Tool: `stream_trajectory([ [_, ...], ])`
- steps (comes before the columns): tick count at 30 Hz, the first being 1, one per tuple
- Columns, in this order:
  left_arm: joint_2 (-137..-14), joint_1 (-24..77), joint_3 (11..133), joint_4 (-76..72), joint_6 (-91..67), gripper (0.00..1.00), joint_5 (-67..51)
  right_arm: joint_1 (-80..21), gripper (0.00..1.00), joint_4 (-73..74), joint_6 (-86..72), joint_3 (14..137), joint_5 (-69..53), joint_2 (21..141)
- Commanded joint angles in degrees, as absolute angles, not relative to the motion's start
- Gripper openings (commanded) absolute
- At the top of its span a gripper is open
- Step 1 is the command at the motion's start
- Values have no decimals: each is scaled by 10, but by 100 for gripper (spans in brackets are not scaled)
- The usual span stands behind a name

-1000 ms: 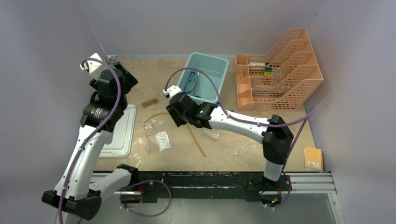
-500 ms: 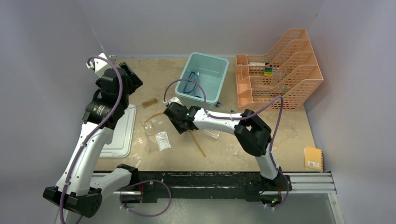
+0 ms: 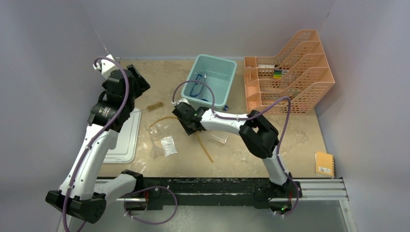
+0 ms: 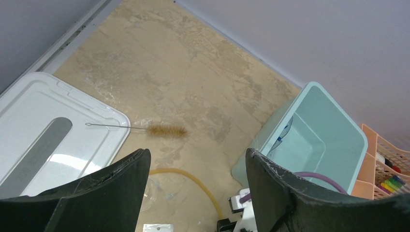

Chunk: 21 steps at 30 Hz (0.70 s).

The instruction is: Organize the chemistry lab equipment

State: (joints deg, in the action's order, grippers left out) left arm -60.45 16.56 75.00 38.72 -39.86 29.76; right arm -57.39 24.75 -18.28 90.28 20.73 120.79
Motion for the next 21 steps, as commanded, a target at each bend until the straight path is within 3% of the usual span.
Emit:
stream_trajectory([
  [1,-606,163,744,370,-390,71,291,-557,42,203,-162,891,115,1197],
  [15,-612,163,738,363,-389,71,291,-549,19,207,-135,892,59,1229],
  [21,-617,163,740,359,-387,71,289,-549,25,216,-139,910,85,1254],
])
